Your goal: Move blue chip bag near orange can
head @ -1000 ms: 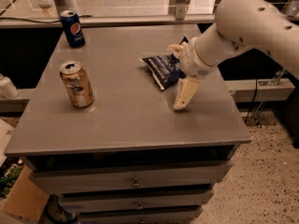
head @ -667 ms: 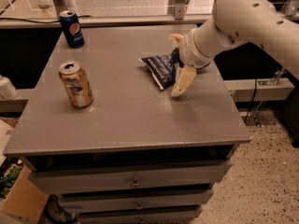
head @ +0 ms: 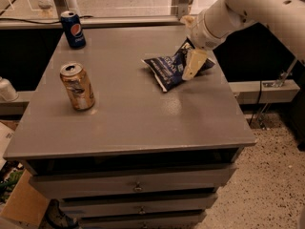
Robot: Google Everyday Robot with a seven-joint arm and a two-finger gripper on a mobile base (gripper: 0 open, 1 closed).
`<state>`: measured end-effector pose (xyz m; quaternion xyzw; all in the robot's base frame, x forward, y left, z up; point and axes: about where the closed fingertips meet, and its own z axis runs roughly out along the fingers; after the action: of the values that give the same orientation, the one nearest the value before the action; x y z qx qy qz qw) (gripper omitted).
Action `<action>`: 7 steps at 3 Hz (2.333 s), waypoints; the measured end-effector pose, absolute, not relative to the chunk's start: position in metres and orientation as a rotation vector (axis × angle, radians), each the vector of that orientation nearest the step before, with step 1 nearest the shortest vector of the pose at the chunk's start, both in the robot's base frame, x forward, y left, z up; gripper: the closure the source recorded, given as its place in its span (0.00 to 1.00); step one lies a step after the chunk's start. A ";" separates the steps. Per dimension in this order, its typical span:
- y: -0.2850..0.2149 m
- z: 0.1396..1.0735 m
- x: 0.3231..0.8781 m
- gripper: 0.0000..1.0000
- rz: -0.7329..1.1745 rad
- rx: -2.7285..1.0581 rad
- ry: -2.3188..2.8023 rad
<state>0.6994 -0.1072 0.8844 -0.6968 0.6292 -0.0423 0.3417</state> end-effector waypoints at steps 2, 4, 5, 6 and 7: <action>-0.102 0.870 0.698 0.05 -0.079 -1.913 1.679; -0.102 0.869 0.686 0.46 -0.048 -1.954 1.677; -0.102 0.870 0.673 0.69 -0.031 -1.965 1.668; -0.102 0.862 0.654 0.92 0.002 -1.995 1.668; -0.099 0.858 0.635 1.00 0.044 -2.016 1.661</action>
Offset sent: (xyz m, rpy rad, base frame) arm -0.0089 0.0112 -0.0258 -0.0981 0.1387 0.0550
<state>0.6351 -0.0989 0.8582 -0.7448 0.6136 0.0162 0.2617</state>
